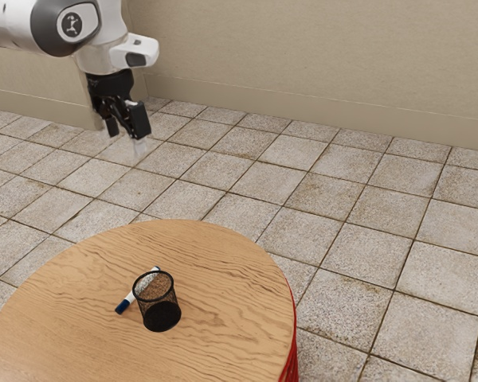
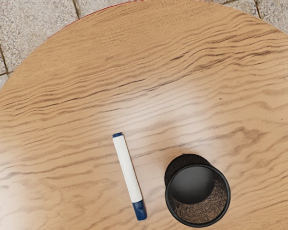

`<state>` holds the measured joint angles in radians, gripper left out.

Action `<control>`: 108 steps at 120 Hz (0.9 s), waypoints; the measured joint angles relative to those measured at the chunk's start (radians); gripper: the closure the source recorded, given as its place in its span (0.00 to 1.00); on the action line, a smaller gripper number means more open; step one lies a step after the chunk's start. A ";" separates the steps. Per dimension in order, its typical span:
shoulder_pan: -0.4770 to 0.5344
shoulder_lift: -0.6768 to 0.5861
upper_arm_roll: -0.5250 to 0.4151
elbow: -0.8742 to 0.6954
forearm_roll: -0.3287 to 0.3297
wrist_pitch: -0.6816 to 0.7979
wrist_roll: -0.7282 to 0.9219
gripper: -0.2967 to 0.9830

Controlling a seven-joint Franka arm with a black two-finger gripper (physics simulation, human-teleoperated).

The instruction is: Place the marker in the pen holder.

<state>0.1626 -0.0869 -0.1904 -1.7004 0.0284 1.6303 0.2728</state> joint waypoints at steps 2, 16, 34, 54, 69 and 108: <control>0.000 0.000 0.000 0.000 0.000 0.005 0.006 0.23; -0.007 0.006 0.000 0.000 -0.002 0.030 0.047 0.23; -0.009 0.009 0.000 0.000 0.003 0.047 0.090 0.23; 0.000 0.013 0.053 -0.096 0.002 0.088 0.087 0.23; 0.047 0.027 0.074 -0.180 0.022 0.145 0.057 0.23; -0.029 0.059 0.091 -0.421 0.054 0.394 -0.065 0.23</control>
<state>0.1340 -0.0278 -0.0997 -2.1212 0.0825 2.0247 0.2083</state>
